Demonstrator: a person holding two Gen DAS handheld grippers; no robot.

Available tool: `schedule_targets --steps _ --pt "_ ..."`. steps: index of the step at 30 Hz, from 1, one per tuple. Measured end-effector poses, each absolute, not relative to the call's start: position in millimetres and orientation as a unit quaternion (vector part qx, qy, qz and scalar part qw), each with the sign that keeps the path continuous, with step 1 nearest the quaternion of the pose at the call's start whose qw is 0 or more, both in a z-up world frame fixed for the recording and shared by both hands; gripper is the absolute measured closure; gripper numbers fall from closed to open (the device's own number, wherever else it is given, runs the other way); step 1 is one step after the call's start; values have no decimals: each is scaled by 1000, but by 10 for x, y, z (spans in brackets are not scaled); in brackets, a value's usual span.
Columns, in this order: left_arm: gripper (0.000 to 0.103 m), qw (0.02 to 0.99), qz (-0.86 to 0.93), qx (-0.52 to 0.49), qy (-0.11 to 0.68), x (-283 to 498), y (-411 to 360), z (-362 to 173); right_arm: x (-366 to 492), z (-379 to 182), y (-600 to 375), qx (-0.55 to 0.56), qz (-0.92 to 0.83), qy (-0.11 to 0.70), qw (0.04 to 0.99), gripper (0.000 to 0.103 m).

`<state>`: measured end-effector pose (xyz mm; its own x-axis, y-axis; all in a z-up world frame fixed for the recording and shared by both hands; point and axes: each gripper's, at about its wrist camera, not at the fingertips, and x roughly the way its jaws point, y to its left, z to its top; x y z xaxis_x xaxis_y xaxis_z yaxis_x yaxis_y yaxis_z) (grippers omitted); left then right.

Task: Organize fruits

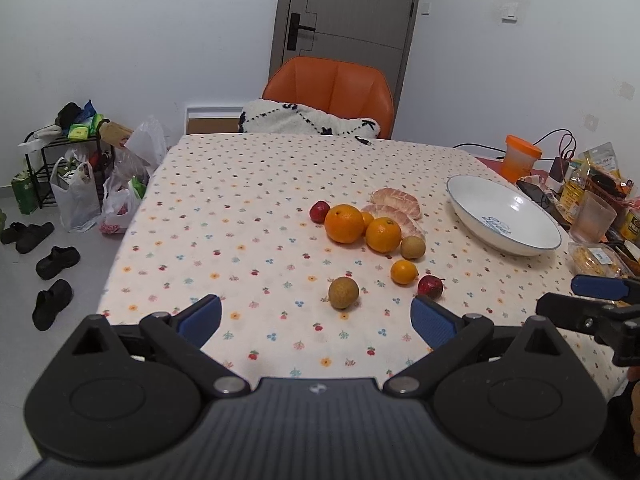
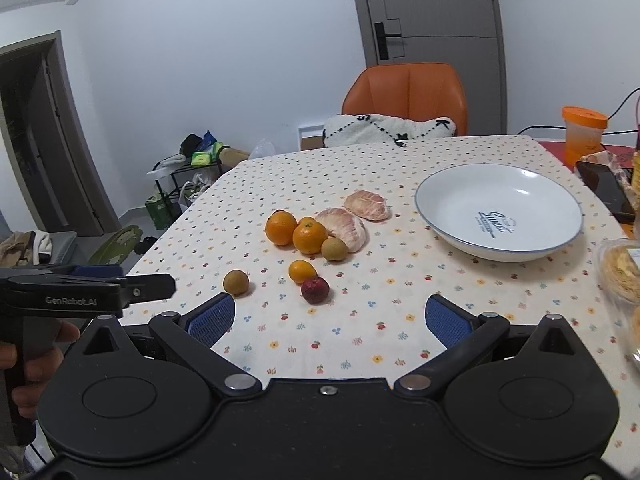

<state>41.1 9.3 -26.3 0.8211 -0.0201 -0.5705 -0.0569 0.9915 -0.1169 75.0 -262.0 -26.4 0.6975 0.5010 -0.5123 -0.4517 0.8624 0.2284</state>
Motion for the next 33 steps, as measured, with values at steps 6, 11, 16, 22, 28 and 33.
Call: schedule_targets --steps 6,11,16,22,28,33 --pt "8 950 11 -74 302 567 85 -357 890 -362 -2519 37 267 293 917 0" --pt "15 948 9 -80 309 689 95 -446 1022 -460 -2487 47 271 304 912 0" --pt "28 945 2 -89 315 802 94 -512 1149 -526 -2500 62 270 307 911 0" --pt "42 940 -7 -99 325 939 68 -587 1271 -582 -2411 51 281 306 908 10" --pt "55 936 -13 -108 335 1036 63 -644 1415 -658 -2336 58 298 325 896 32" --pt "68 930 -14 -123 345 1085 82 -678 1491 -686 -2251 50 312 335 887 46"
